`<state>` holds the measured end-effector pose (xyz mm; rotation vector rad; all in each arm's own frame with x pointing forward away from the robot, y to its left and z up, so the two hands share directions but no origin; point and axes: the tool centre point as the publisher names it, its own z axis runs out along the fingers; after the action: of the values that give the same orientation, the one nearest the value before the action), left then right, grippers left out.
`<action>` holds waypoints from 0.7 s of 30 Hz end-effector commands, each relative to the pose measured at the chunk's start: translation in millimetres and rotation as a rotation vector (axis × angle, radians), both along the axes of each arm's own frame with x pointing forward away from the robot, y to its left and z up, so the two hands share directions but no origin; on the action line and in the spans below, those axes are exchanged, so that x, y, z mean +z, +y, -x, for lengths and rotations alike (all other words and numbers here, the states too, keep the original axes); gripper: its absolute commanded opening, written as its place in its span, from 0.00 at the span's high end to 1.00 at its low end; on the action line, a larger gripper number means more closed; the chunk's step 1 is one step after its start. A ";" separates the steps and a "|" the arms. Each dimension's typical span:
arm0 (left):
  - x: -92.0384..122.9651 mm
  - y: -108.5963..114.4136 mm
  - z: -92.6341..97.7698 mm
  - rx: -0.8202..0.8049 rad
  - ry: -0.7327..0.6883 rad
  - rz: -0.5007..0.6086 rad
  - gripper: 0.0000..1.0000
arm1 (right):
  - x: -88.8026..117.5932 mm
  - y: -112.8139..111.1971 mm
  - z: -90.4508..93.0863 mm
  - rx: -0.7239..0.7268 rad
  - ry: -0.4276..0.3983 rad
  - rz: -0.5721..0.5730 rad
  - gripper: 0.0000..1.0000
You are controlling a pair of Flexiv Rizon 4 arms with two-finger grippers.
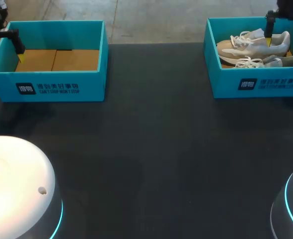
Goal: Take the shoe out of the shoebox, open the shoe tongue, remove and reinsert the insole, then place the shoe into the shoebox
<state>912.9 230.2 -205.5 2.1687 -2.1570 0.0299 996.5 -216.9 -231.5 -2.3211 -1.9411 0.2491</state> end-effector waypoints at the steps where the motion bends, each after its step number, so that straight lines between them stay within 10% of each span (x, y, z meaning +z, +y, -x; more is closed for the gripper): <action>1: 0.3 0.2 0.4 0.000 0.000 -0.002 0.00 | 0.2 -1.6 7.5 0.011 -0.277 0.043 0.00; 21: 0.3 0.2 0.4 0.000 0.000 -0.002 0.00 | 0.9 0.5 14.2 -0.006 -0.232 0.046 0.00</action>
<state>912.9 230.2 -205.5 2.1686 -2.1570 0.0299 986.5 -216.7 -230.4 -2.4560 -2.0247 0.0734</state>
